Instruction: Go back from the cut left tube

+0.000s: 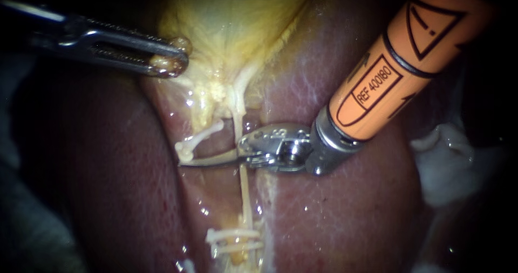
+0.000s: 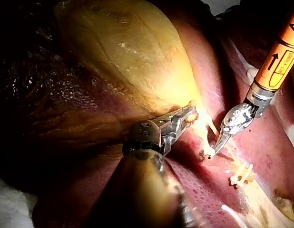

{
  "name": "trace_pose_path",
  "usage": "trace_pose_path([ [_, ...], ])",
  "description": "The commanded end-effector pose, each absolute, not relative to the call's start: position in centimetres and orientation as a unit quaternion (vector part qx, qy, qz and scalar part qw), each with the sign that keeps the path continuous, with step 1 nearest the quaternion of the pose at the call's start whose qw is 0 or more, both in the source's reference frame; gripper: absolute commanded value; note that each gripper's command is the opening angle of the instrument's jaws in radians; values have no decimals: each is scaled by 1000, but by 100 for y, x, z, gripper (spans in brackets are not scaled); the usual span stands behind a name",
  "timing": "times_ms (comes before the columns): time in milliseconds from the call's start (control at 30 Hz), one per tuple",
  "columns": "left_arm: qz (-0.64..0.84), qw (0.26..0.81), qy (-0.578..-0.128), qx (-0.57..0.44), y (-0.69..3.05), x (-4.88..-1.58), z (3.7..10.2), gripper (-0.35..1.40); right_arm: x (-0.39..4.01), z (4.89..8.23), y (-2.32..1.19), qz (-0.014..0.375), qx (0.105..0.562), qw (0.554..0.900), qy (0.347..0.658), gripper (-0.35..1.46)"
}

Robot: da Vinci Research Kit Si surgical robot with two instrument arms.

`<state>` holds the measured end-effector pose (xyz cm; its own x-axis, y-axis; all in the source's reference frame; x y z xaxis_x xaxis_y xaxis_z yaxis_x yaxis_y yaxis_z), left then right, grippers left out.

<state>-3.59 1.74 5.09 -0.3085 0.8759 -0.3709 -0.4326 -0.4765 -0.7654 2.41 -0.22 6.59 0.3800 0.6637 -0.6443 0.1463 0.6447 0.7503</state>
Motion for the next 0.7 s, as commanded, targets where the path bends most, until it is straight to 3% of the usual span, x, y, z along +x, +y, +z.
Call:
trace_pose_path([
  [33,760,430,-277,-400,174,-358,509,-35,242,659,-24,179,388,736,526,-35],
  [67,760,430,-277,-400,174,-358,509,-35,243,658,-26,179,388,736,526,-23],
  [167,760,430,-277,-400,175,-358,510,-35,248,656,-31,178,388,735,527,66],
  [233,760,430,-277,-400,175,-358,510,-35,252,653,-33,178,388,731,532,91],
  [333,760,430,-277,-400,175,-358,510,-35,257,651,-35,177,389,728,536,104],
  [700,760,430,-277,-401,176,-357,511,-35,233,640,-46,181,377,732,538,126],
])
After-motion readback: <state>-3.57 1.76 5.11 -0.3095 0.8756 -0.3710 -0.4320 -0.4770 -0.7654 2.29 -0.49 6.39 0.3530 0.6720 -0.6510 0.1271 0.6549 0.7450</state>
